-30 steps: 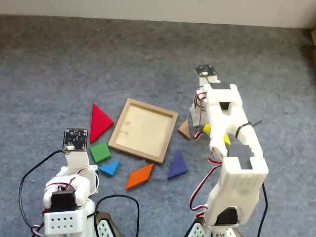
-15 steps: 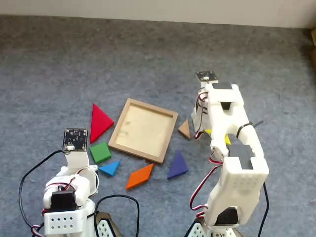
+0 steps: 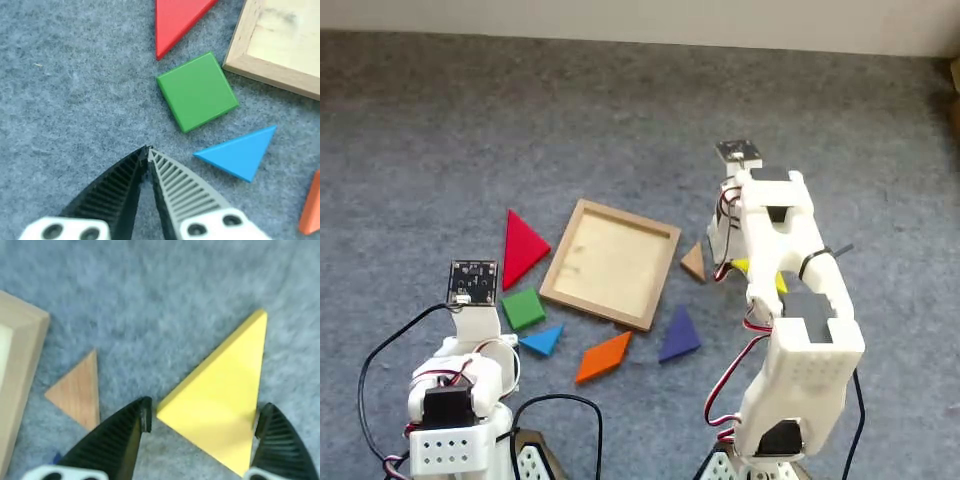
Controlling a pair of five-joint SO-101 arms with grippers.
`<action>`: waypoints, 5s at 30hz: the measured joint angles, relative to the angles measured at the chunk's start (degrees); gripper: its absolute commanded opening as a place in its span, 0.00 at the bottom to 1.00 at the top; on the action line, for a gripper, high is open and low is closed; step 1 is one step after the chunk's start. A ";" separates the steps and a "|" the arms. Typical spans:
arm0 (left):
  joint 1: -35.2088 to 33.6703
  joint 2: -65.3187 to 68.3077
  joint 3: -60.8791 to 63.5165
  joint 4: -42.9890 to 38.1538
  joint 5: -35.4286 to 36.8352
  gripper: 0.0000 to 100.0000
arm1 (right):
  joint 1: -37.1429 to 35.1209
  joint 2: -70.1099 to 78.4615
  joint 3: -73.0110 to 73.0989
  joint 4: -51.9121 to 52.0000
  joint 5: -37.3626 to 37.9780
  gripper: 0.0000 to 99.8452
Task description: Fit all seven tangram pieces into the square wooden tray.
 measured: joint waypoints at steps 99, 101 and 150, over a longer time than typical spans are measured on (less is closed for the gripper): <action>0.00 0.00 0.00 0.00 0.00 0.01 | -29.89 -1.58 -11.69 -1.32 -46.95 0.01; 0.00 0.00 0.00 0.00 0.00 0.01 | -29.98 -1.58 -9.32 -2.46 -45.54 0.01; 0.00 0.00 0.00 0.00 0.00 0.01 | -6.77 -68.31 44.84 3.60 -19.43 0.01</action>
